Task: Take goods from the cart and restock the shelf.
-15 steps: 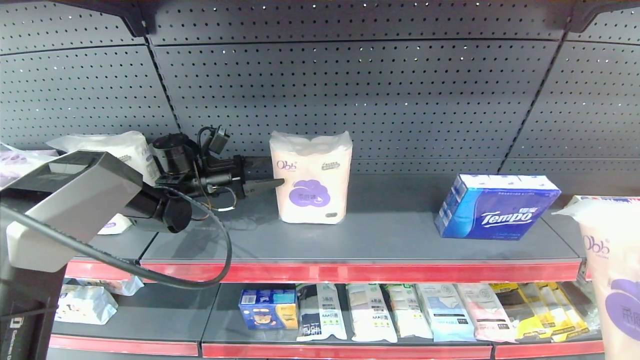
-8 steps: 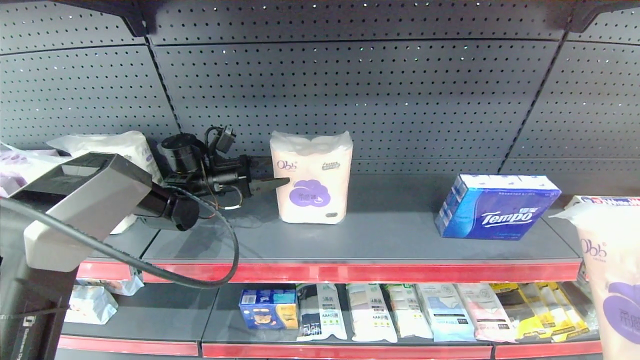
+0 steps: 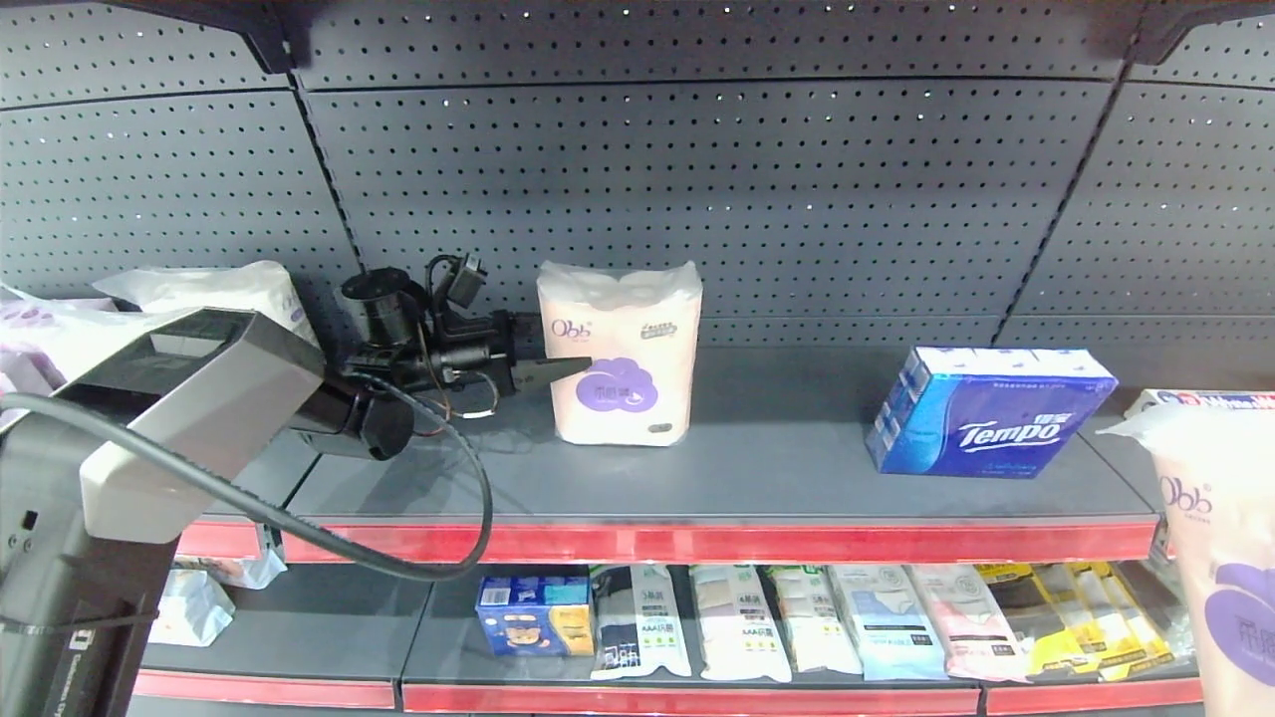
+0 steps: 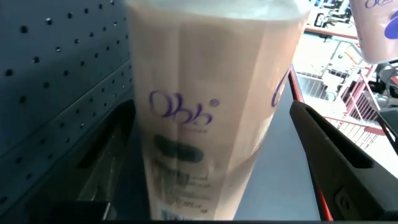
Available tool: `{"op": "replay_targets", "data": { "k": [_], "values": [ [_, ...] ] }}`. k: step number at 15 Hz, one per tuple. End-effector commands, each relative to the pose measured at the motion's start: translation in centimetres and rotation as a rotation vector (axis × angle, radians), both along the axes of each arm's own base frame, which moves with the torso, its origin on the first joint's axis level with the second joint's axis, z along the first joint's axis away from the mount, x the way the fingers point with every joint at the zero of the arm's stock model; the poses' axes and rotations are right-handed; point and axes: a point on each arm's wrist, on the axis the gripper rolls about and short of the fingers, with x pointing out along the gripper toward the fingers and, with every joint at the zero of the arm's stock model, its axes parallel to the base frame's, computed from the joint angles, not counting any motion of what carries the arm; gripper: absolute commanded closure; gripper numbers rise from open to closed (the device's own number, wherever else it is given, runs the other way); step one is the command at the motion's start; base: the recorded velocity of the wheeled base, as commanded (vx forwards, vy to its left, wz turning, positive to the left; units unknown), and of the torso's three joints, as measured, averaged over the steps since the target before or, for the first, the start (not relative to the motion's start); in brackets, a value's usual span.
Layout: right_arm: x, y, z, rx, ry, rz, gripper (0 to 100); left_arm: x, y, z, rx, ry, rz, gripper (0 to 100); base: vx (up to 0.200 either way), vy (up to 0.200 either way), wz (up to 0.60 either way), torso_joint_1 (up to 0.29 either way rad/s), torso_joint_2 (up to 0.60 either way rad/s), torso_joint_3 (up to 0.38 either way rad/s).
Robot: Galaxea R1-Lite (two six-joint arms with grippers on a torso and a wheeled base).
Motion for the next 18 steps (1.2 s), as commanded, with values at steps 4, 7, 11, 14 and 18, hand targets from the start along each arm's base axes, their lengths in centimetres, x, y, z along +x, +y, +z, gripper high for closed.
{"op": "replay_targets", "data": {
  "k": [4, 7, 11, 14, 18],
  "values": [
    [-0.4, 0.1, -0.2, -0.001, -0.002, 0.000, 100, 0.0, -0.5, -0.1, 0.000, 0.005, -0.012, 0, 0.000, 0.000, 0.00, 0.000, 0.00, 0.000],
    [-0.5, 0.1, -0.2, -0.001, 0.000, 0.000, 100, 0.0, -0.9, -0.3, 0.001, 0.009, -0.019, 0, 0.000, 0.000, 0.00, 0.000, 0.00, 0.000],
    [-0.5, 0.1, -0.3, 0.000, 0.003, 0.000, 100, 0.6, -1.3, -0.2, 0.001, 0.006, -0.024, 0, 0.000, 0.000, 0.00, 0.000, 0.00, 0.000],
    [-0.5, 0.1, -0.2, -0.001, 0.000, 0.000, 100, 0.6, -1.6, -0.2, 0.001, 0.009, -0.030, 0, 0.000, 0.000, 0.00, 0.000, 0.00, 0.000],
    [-0.5, 0.1, -0.3, -0.002, 0.001, -0.001, 100, 1.1, -1.7, -0.6, -0.001, -0.001, -0.030, 0, 0.000, 0.000, 0.00, 0.000, 0.00, 0.000]
  ]
}}
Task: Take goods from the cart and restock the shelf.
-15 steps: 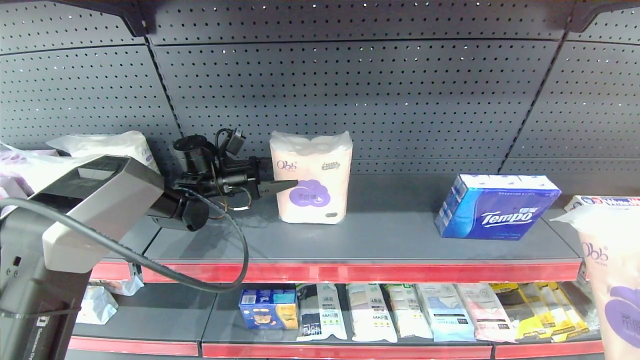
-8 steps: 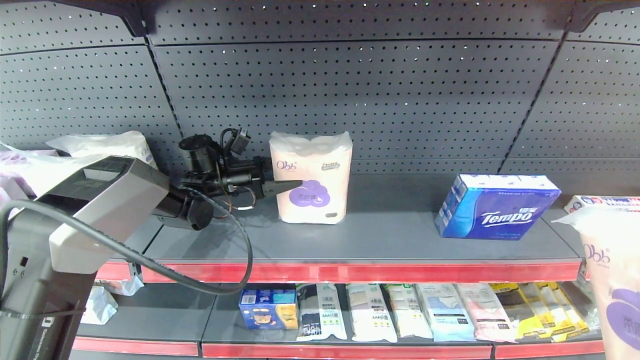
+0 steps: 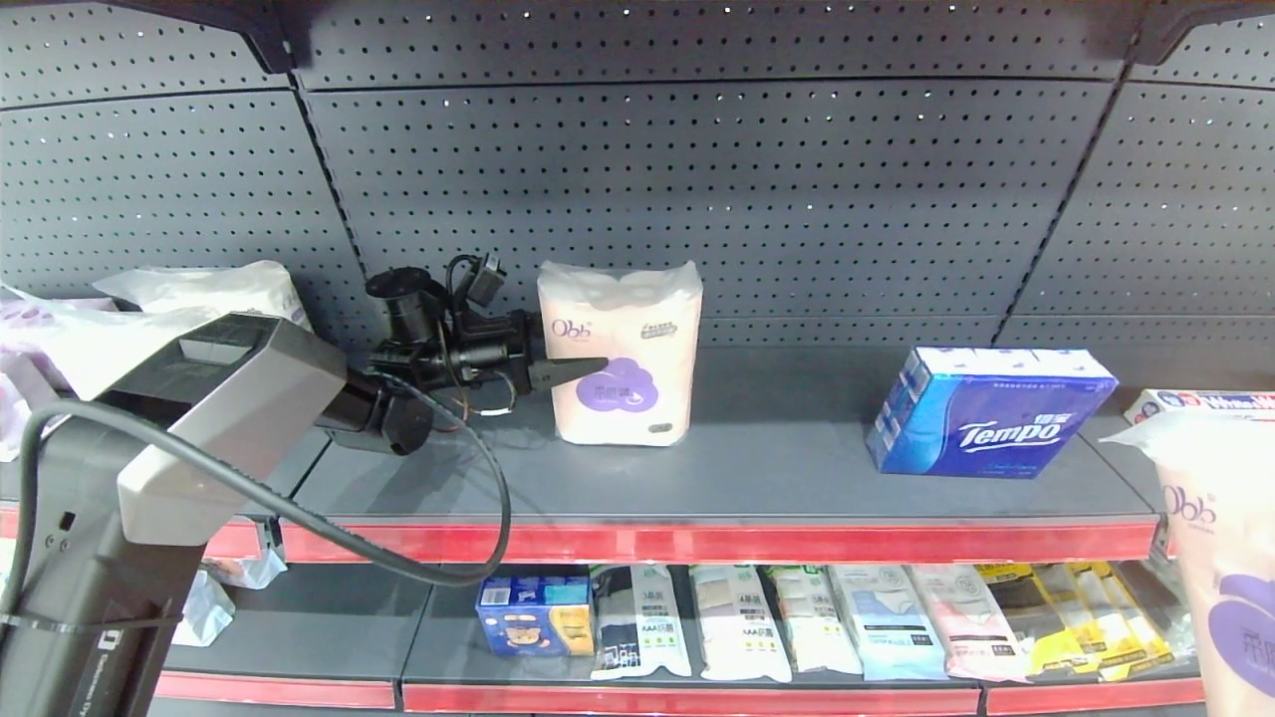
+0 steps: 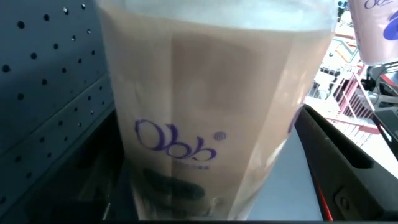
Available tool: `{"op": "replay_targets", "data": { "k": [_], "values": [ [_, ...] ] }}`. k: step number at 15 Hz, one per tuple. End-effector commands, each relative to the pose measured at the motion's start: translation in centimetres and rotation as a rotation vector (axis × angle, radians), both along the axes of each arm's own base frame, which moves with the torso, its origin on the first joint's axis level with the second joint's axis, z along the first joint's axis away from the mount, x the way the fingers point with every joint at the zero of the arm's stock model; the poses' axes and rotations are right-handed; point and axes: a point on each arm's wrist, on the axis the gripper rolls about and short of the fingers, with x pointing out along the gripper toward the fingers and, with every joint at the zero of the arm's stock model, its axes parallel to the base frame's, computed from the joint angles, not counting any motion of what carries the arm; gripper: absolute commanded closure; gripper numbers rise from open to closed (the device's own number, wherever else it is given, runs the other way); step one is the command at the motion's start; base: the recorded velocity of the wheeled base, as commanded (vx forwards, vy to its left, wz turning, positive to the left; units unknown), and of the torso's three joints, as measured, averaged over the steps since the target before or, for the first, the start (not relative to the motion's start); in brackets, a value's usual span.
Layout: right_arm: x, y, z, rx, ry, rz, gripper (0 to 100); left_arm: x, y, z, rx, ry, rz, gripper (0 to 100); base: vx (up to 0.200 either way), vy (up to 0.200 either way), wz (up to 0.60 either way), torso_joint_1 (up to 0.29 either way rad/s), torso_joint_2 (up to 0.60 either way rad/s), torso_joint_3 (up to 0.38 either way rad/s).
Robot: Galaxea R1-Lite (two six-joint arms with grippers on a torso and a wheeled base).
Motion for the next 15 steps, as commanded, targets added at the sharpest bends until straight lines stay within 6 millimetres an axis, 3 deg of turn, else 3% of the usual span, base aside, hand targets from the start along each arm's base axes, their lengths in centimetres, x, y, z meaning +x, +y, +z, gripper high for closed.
{"op": "replay_targets", "data": {
  "k": [1, 10, 15],
  "values": [
    [0.0, 0.0, 0.0, -0.001, 0.001, 0.001, 100, 0.2, -0.1, -0.3, 0.000, 0.001, 0.000, 100, 0.000, 0.000, 0.00, 0.000, 0.00, 0.000],
    [0.2, 0.0, -0.1, 0.001, 0.013, 0.001, 100, -0.1, 0.0, -0.6, 0.003, 0.014, -0.008, 100, 0.000, 0.000, 0.00, 0.000, 0.00, 0.000],
    [0.2, 0.0, -0.2, 0.002, 0.016, 0.001, 100, -0.4, 0.1, 0.4, -0.006, 0.039, -0.019, 100, 0.000, 0.000, 0.00, 0.000, 0.00, 0.000]
  ]
}}
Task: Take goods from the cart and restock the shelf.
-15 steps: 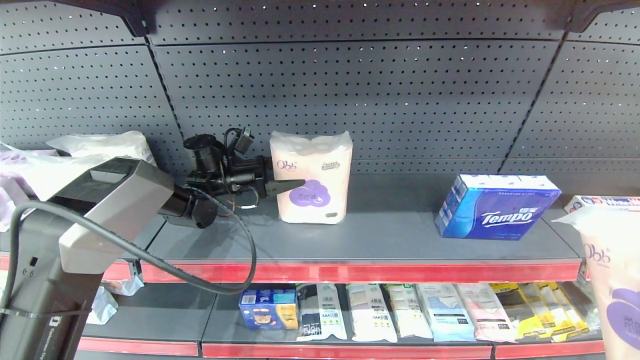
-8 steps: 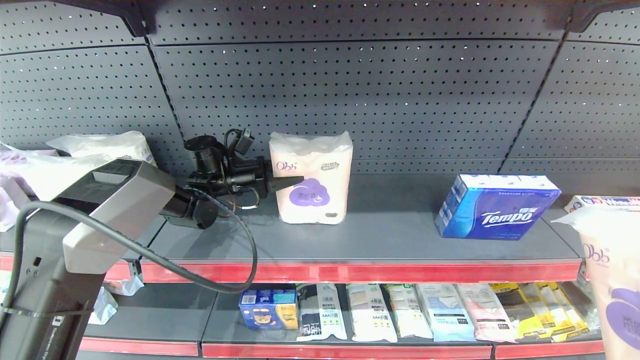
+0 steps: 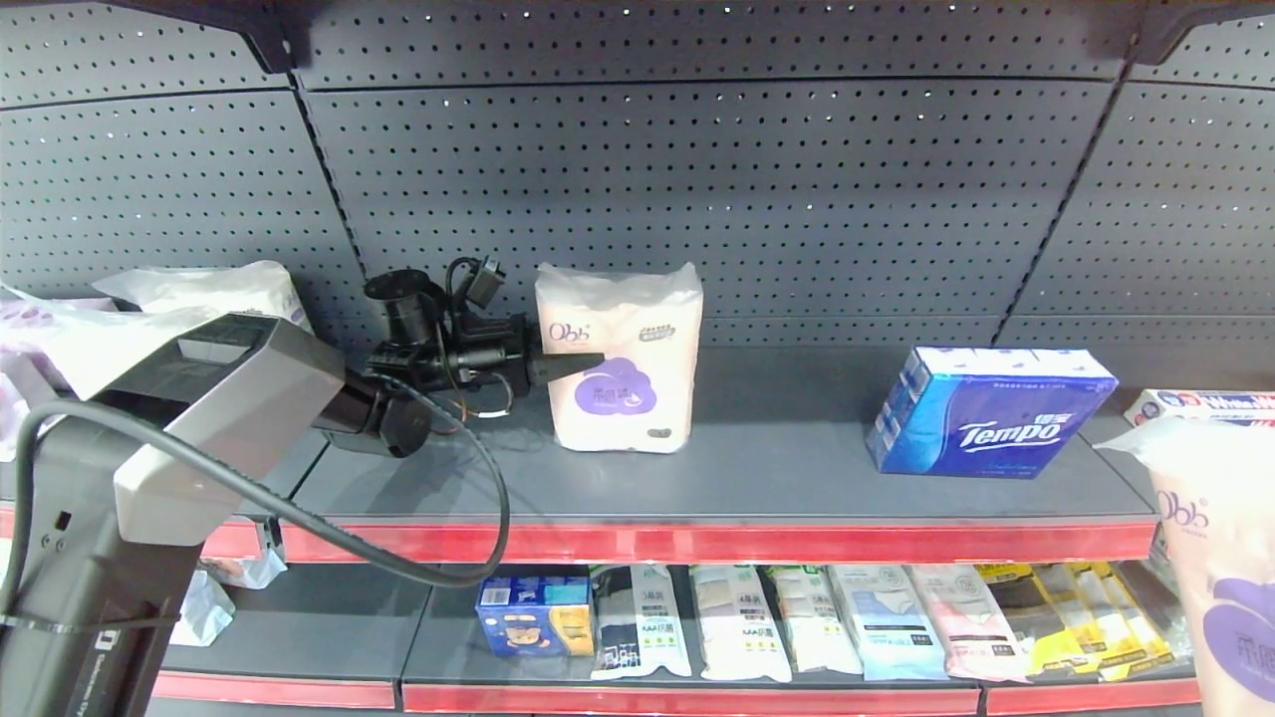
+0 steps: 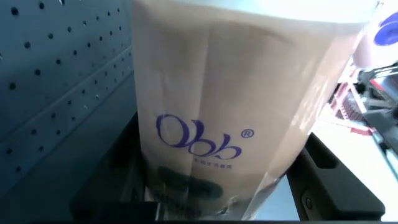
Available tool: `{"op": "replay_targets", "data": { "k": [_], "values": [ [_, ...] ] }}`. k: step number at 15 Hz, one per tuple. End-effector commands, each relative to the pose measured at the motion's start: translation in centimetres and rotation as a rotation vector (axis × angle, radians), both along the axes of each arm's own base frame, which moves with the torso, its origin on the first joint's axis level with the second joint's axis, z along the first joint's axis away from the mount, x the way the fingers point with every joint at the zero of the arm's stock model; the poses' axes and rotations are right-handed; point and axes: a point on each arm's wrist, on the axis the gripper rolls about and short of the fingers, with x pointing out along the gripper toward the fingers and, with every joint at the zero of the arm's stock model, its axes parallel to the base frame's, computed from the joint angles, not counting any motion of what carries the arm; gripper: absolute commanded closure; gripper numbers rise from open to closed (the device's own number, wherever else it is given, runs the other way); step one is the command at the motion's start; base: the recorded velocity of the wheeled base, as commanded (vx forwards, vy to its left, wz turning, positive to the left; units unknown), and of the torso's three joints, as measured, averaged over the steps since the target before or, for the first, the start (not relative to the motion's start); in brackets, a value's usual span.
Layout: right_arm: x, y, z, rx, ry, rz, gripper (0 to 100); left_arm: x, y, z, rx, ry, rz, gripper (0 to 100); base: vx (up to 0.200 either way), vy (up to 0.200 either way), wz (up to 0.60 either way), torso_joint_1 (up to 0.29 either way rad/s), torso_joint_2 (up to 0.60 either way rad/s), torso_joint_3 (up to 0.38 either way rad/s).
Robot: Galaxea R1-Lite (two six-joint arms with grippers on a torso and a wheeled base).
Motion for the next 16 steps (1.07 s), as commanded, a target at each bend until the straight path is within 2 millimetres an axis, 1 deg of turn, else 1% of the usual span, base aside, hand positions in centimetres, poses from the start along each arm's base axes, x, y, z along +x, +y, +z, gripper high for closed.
{"op": "replay_targets", "data": {
  "k": [1, 4, 7, 9, 11, 13, 16],
  "values": [
    [0.0, 0.0, -0.2, 0.001, 0.007, 0.000, 100, -0.2, 0.0, 1.4, -0.013, -0.010, 0.001, 100, 0.000, 0.000, 0.00, 0.000, 0.00, 0.000],
    [0.1, 0.0, -0.2, 0.002, 0.013, 0.002, 100, -0.4, 0.2, 1.7, -0.022, -0.033, 0.000, 100, 0.000, 0.000, 0.00, 0.000, 0.00, 0.000],
    [0.2, 0.0, -0.2, 0.003, 0.016, 0.005, 100, -0.8, 0.3, 3.3, -0.041, -0.028, -0.003, 100, 0.000, 0.000, 0.00, 0.000, 0.00, 0.000],
    [0.3, 0.0, -0.2, 0.003, 0.017, 0.005, 100, -1.0, 0.4, 3.3, -0.039, -0.019, -0.002, 100, 0.000, 0.000, 0.00, 0.000, 0.00, 0.000],
    [0.3, 0.0, -0.2, 0.004, 0.015, 0.006, 100, -2.2, 0.6, 3.6, -0.034, 0.007, -0.003, 100, 0.000, 0.000, 0.00, 0.000, 0.00, 0.000],
    [0.4, 0.0, -0.1, 0.004, 0.017, 0.008, 100, -2.8, 0.7, 3.9, -0.032, 0.012, -0.006, 100, 0.000, 0.000, 0.00, 0.000, 0.00, 0.000],
    [0.4, 0.0, 0.0, 0.004, 0.014, 0.009, 100, -3.3, 0.8, 3.7, -0.037, -0.015, -0.006, 100, 0.000, 0.000, 0.00, 0.000, 0.00, 0.000]
  ]
}}
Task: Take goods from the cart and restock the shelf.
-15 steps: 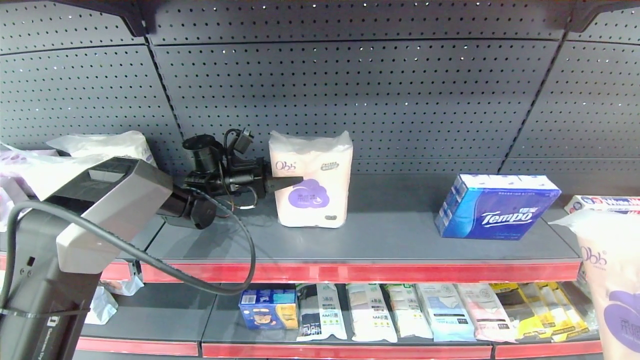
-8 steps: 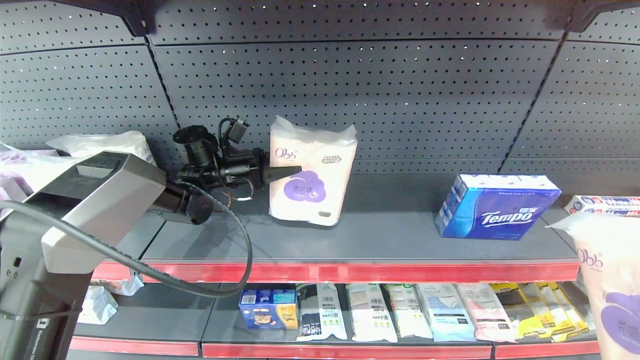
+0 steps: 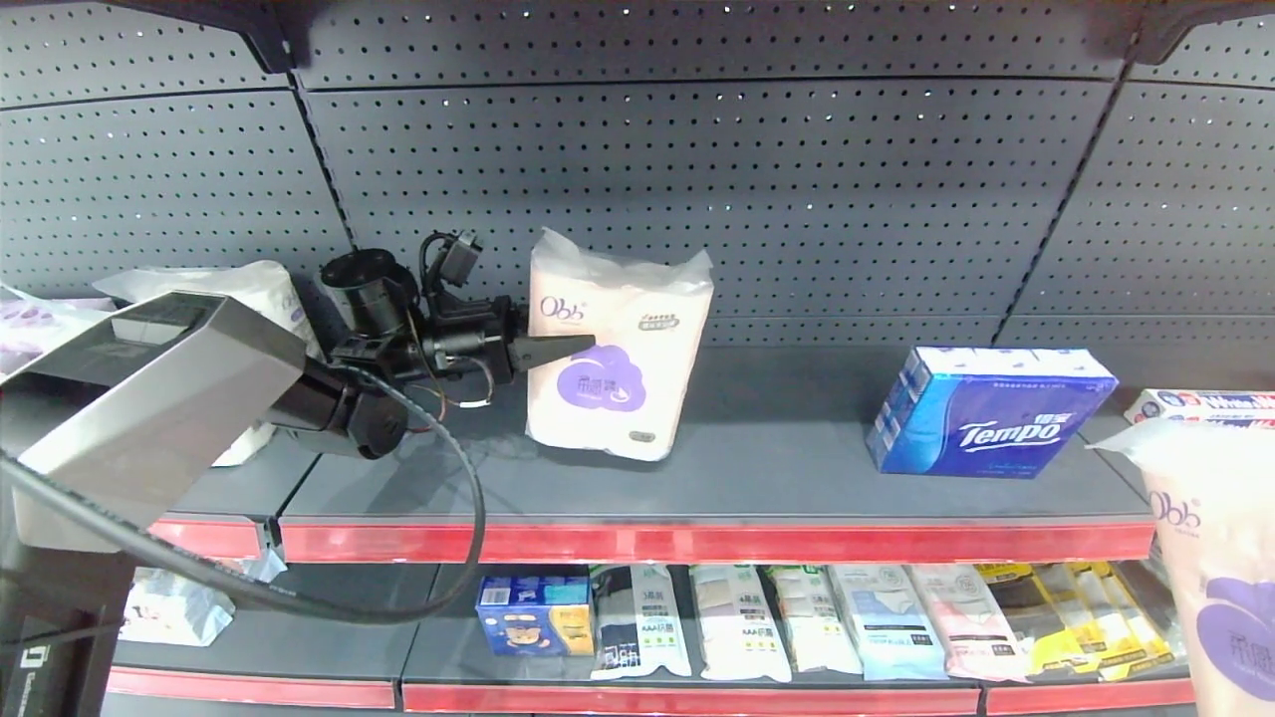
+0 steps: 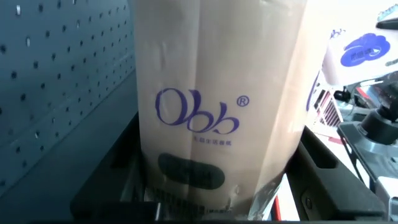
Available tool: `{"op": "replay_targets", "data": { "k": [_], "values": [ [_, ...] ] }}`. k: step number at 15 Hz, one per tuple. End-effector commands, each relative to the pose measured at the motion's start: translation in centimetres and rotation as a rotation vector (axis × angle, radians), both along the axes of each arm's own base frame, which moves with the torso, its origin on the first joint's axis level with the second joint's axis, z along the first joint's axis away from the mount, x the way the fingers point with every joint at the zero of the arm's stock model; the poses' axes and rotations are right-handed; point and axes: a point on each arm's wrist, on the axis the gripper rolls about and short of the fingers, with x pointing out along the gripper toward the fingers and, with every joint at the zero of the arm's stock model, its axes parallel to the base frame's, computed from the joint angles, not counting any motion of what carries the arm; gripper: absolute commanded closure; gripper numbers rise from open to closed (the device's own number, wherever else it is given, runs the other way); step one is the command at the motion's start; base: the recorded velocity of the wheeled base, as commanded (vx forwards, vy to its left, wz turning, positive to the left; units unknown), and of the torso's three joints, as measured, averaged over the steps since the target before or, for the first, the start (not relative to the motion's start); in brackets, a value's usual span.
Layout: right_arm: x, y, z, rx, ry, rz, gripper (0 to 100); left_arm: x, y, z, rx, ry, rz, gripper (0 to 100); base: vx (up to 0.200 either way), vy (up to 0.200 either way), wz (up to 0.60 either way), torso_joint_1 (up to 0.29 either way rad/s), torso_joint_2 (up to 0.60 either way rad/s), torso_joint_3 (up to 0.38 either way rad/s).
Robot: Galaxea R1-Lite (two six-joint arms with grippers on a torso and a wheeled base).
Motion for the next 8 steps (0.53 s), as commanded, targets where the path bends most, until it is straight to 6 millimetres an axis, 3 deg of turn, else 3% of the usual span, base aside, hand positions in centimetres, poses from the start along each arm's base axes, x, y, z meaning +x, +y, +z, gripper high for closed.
{"op": "replay_targets", "data": {
  "k": [1, 8],
  "values": [
    [0.0, 0.0, 0.0, 0.000, 0.000, 0.000, 100, -0.9, 0.2, 0.1, 0.000, 0.001, 0.001, 100, 0.000, 0.000, 0.00, 0.000, 0.00, 0.000],
    [-0.2, 0.0, 0.0, -0.001, -0.008, 0.002, 100, -3.3, 0.6, 0.3, 0.000, 0.006, 0.002, 100, 0.000, 0.000, 0.00, 0.000, 0.00, 0.000]
  ]
}}
